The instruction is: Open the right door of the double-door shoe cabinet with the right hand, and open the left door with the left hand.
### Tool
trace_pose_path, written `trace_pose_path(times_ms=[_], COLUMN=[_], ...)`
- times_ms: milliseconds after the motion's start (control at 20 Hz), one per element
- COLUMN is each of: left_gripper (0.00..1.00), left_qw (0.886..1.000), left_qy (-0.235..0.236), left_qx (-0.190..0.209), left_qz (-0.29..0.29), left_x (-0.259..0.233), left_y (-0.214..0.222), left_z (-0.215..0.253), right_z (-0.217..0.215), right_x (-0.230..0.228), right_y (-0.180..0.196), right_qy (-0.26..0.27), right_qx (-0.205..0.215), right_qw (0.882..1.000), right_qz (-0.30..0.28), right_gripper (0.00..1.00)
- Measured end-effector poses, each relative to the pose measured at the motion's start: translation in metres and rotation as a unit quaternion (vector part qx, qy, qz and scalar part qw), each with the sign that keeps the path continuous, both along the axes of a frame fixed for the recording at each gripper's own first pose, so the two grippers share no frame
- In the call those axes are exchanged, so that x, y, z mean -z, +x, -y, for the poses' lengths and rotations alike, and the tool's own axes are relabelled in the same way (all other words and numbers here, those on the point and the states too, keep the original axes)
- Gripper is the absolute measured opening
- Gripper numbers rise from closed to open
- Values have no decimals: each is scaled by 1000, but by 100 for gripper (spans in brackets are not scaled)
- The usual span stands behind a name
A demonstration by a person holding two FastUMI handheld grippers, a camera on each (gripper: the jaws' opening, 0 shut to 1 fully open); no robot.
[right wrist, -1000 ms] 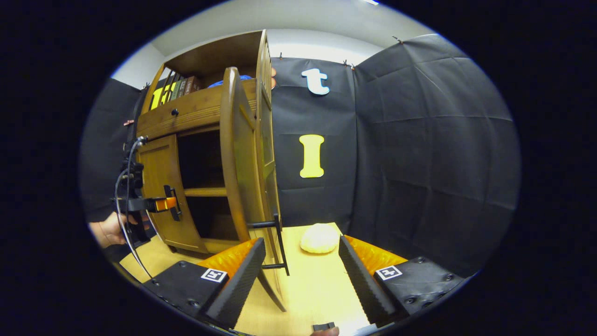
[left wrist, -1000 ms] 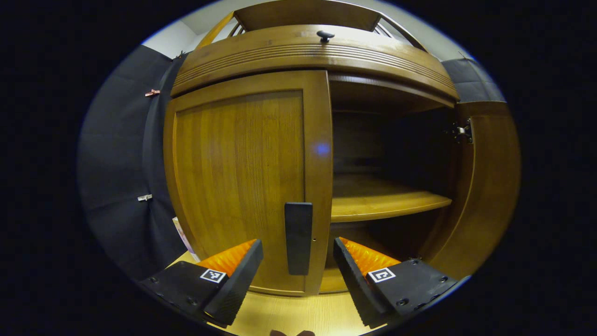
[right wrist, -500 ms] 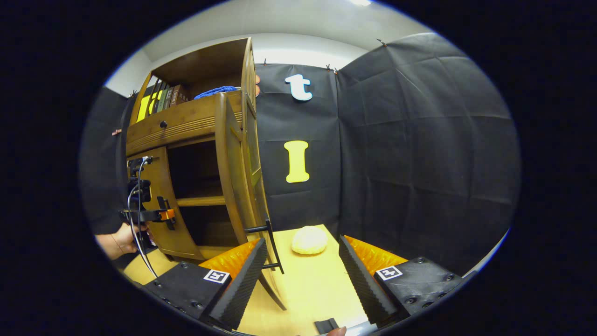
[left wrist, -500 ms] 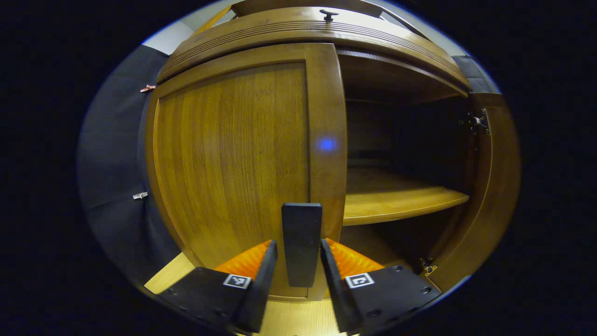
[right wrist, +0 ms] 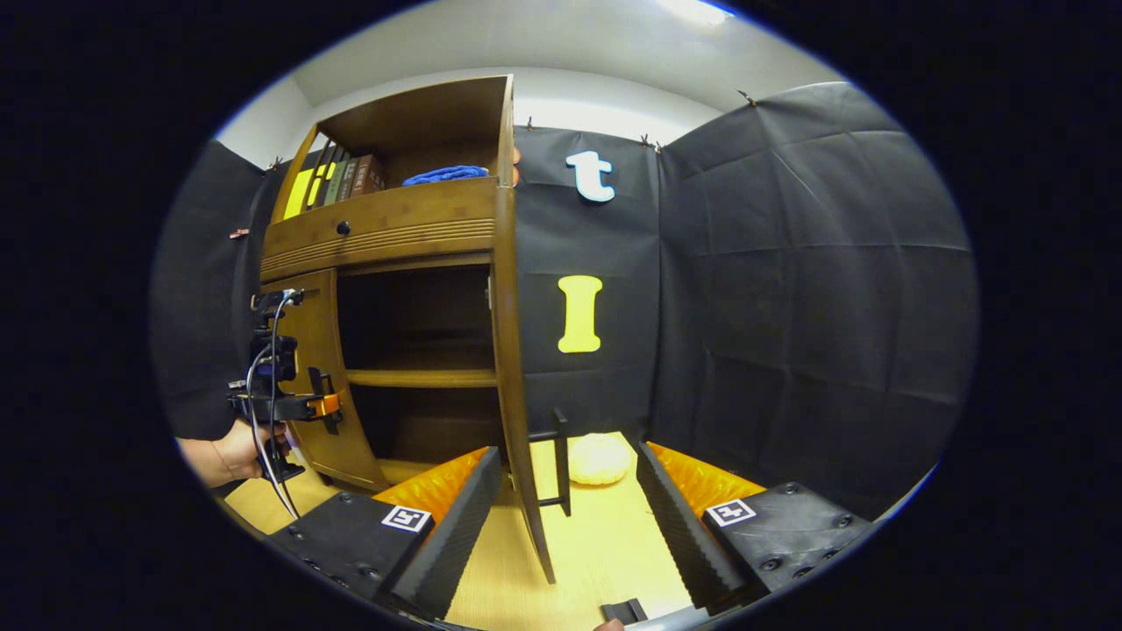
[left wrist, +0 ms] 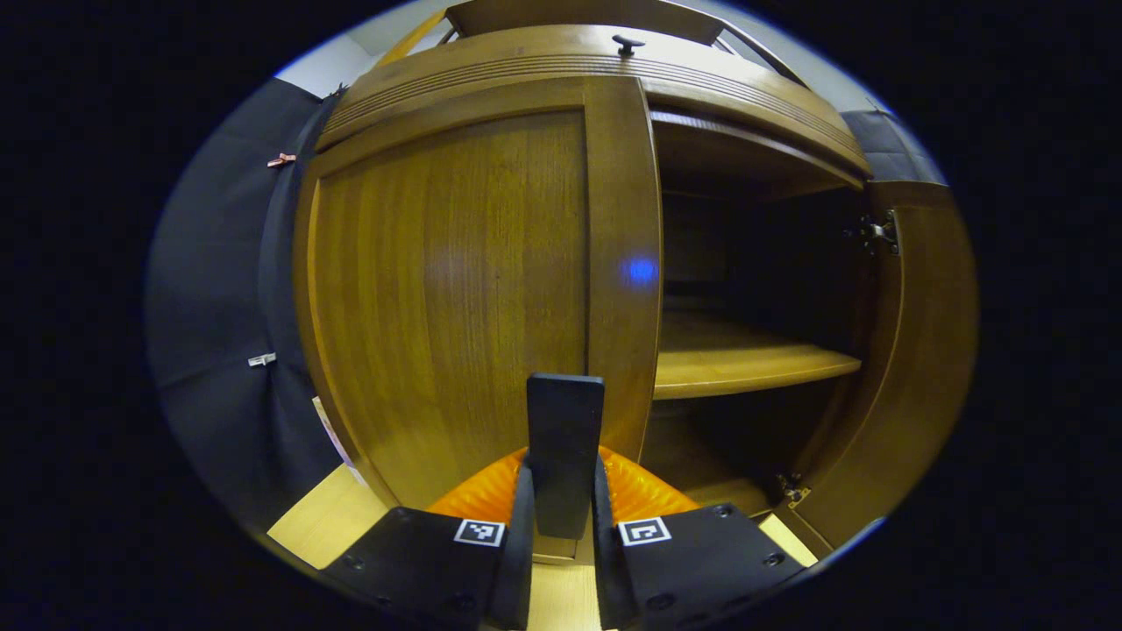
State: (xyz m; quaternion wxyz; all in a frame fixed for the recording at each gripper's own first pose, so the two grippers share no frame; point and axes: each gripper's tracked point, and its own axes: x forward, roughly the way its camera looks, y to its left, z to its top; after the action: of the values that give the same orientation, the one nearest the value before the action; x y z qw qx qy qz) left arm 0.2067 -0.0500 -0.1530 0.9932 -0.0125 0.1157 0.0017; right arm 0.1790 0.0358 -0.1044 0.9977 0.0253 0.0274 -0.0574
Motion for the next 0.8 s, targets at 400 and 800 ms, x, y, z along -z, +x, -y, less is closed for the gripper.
trace_pose_path(times_ms=[400, 800], left_gripper=[33, 30], left_qw=[1000, 1000], left_qy=[-5, -9], left_qx=[23, 21], left_qz=[-10, -11], left_x=[0, 2], left_y=[0, 1], left_z=[-1, -3], right_z=[-62, -124], right_x=[-1, 6], right_y=[16, 28], right_qy=[-8, -2], right_qx=[-50, -99], right_qw=[999, 995], right_qz=[7, 4], right_gripper=[92, 98])
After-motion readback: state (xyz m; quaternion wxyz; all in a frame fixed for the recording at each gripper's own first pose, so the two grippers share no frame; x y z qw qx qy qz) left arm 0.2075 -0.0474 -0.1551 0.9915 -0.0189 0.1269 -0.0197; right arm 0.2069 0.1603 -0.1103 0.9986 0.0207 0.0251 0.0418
